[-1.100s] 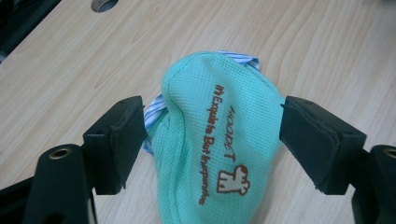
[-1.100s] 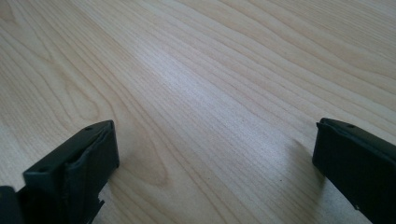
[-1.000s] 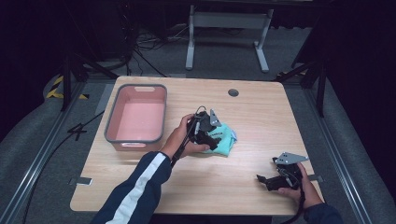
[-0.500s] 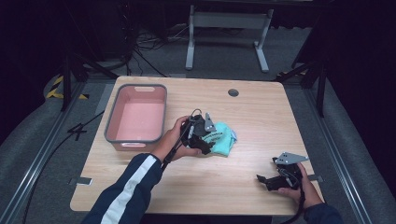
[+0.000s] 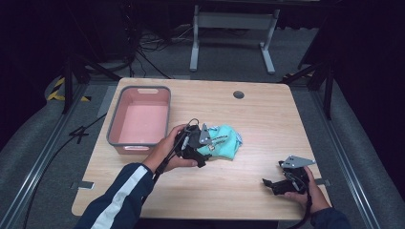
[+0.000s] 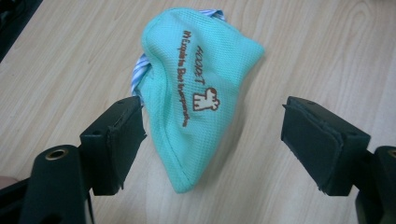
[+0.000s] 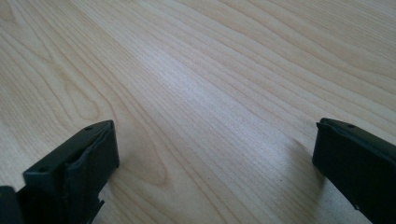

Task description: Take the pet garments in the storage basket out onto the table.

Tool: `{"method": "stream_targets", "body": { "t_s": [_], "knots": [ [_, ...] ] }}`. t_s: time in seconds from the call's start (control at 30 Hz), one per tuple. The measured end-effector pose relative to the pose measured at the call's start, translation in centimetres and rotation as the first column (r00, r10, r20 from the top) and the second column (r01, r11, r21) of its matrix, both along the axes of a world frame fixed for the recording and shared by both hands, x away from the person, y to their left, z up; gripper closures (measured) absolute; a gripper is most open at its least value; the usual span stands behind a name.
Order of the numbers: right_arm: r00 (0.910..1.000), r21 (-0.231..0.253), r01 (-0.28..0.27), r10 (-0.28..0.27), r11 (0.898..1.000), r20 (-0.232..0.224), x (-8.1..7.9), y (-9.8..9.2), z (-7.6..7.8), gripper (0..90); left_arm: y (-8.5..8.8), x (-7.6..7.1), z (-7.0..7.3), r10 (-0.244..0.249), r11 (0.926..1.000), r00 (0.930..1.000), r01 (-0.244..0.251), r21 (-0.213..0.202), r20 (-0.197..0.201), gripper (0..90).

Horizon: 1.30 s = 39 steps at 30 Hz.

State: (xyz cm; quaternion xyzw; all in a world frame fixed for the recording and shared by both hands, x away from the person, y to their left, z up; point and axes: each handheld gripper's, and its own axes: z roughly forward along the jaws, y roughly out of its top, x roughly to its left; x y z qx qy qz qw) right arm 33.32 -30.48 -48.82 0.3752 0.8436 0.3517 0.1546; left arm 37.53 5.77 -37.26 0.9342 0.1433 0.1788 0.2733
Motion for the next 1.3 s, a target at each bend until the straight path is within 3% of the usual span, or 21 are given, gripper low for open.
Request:
{"method": "stream_targets", "body": {
  "t_s": [0.4, 0.47, 0.93, 1.3],
  "knots": [
    [1.0000, 0.000, 0.000, 0.000, 1.000, 0.000, 0.0, 0.0, 0.0, 0.6, 1.5, -2.2, -0.8, -0.043, 0.9990, 0.9990, 0.043, 0.006, -0.009, 21.6],
    [1.0000, 0.000, 0.000, 0.000, 1.000, 0.000, 0.0, 0.0, 0.0, 0.6, 2.1, -2.6, -1.2, -0.051, 0.9983, 0.9986, 0.052, 0.026, -0.010, 21.7],
    [1.0000, 0.000, 0.000, 0.000, 1.000, 0.000, 0.0, 0.0, 0.0, 0.6, 4.9, -4.0, -3.2, -0.047, 0.9971, 0.9982, 0.049, 0.058, -0.037, 21.9],
    [1.0000, 0.000, 0.001, -0.001, 1.000, 0.000, 0.0, 0.0, 0.0, 0.6, 7.4, -5.0, -4.8, -0.030, 0.9930, 0.9984, 0.036, 0.113, -0.048, 21.8]
  ]
}}
